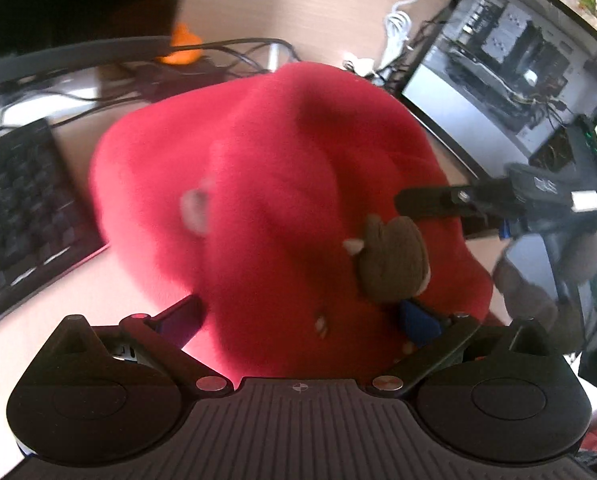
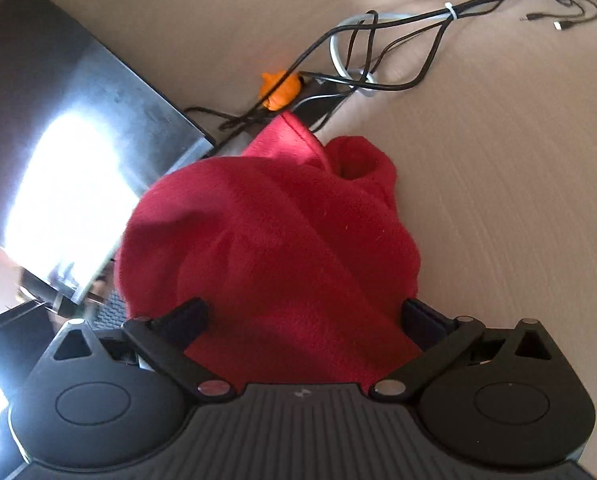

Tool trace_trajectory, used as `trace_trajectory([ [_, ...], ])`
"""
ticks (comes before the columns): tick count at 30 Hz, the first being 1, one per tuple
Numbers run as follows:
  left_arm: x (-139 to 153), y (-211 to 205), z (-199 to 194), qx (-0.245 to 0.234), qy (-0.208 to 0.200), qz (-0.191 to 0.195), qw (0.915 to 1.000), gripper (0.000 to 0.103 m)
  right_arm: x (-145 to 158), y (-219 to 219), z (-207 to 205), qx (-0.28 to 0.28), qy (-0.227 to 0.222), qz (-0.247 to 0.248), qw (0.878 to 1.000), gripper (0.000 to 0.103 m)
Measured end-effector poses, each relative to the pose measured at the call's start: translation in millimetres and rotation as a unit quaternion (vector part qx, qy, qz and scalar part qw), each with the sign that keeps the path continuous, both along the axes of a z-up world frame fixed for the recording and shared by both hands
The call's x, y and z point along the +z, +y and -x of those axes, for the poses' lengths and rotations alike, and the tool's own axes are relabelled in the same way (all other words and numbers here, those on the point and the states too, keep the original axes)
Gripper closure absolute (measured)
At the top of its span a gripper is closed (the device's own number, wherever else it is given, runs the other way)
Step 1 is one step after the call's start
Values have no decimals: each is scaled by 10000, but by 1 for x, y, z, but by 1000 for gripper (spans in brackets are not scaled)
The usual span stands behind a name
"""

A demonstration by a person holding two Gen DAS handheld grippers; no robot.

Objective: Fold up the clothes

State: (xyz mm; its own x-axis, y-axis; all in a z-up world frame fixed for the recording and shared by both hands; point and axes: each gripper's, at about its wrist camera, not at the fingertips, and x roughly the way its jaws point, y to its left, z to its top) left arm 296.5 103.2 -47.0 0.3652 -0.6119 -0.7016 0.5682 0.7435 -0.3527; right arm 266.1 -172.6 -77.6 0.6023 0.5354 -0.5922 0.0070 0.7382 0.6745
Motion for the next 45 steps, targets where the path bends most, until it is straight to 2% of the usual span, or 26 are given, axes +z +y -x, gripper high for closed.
trace_trajectory([
  [4,5,-44,-19,-270,-63,-96,9996,0,-1,-29,18,-276,-56,-42,9996,0],
  [8,9,-111,-37,-768,-69,-142,9969,0,-2,-81,38,-807,-24,-174,9966,0],
  [13,14,-200,-61,-1418,-170,-219,9895,0,0,-140,55,-1483,-49,72,9889,0],
  [18,19,-239,-95,-1212,-340,-288,9916,0,-3,-174,48,-1985,-184,227,9797,0],
  [21,21,-261,-115,-1076,-441,-328,9927,0,-4,-185,24,-1964,-257,423,9793,0],
  [25,25,-243,-115,-825,-359,-297,9955,0,-1,-190,7,-1855,-348,591,9802,0],
  [27,29,-232,-112,-805,-324,-276,9958,0,7,-193,11,-1895,-465,562,9792,0],
  [31,39,-215,-107,-818,-374,-73,9959,2,22,-198,17,-2122,-784,938,9695,1],
  [32,40,-214,-106,-788,-408,-16,9961,11,23,-199,12,-2045,-787,994,9706,9],
  [33,42,-215,-106,-750,-392,20,9964,33,22,-200,5,-1955,-747,984,9729,18],
  [35,48,-218,-104,-704,-346,123,9968,39,23,-199,-3,-1878,-726,1072,9736,20],
  [36,53,-217,-100,-803,-337,234,9959,43,26,-196,-4,-1854,-772,1172,9726,25],
  [39,71,-212,-83,-1211,-494,340,9908,43,38,-187,-9,-1649,-935,1380,9721,28],
  [42,74,-208,-71,-1254,-873,-285,9878,41,43,-174,-25,-1395,-915,1704,9711,27],
  [44,61,-205,-76,-975,-1014,-985,9852,40,41,-164,-37,-1159,-841,2010,9691,25],
  [45,55,-202,-80,-826,-1025,-1225,9837,37,40,-156,-41,-1032,-838,2263,9649,22],
])
